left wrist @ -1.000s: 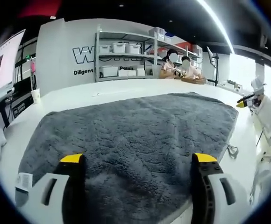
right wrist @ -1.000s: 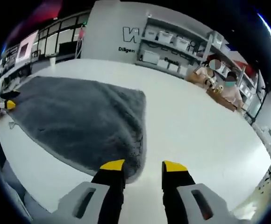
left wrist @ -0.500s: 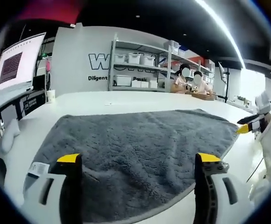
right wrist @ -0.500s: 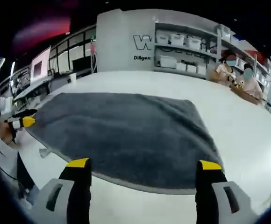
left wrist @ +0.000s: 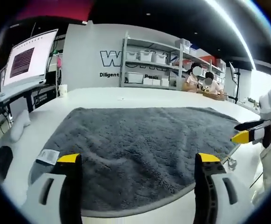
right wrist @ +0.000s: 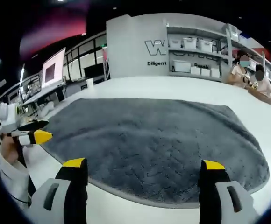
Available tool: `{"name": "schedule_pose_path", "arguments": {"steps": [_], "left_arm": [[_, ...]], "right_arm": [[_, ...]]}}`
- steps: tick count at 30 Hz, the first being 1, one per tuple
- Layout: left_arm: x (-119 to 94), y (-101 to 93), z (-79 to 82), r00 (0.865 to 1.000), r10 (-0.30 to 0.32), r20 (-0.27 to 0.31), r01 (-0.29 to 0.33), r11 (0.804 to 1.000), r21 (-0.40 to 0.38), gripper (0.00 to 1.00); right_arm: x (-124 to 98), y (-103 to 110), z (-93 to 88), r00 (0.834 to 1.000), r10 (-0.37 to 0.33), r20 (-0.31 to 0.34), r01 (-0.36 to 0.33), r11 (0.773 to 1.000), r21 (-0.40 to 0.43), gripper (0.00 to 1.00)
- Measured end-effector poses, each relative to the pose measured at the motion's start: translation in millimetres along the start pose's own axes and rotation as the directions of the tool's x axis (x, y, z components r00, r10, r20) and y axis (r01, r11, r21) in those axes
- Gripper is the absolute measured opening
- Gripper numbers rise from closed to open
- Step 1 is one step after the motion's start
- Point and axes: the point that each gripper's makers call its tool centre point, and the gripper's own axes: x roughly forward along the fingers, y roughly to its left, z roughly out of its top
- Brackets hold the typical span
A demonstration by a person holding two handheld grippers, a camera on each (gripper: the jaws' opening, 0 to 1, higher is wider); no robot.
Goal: Open the folded towel by lifting each exposed corner and separating the folded layers until the towel lies flat within the target outline without major curled edges
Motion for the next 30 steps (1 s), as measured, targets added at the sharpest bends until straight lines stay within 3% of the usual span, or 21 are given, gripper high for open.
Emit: {"name": "schedule_pose_path", "arguments": {"steps": [4, 11, 18, 30], "left_arm": [[0, 10.3, -9.4, 0.998, 0.051, -0.035, -0.051, 0.999, 0.016, 0.99], [3, 14.1, -22.4, 0.995, 0.068, -0.077, -0.066, 0.997, 0.027, 0.99], [3, 14.9, -24.6, 0.992, 0.086, -0.094, -0.082, 0.995, 0.048, 0.99], [-1, 14.9, -26.3, 0.991, 0.095, -0.096, -0.09, 0.995, 0.047, 0.99]], "right_arm": [[5, -1, -4.8, 0.999, -0.045, -0.019, 0.044, 0.999, -0.023, 0.99], [9, -5, -22.0, 0.994, -0.074, -0.084, 0.071, 0.996, -0.049, 0.99], [5, -3, -23.8, 0.997, -0.033, -0.067, 0.028, 0.998, -0.063, 0.99], [-2, 1, -27.6, 0.999, -0.032, -0.028, 0.03, 0.998, -0.061, 1.0]]}}
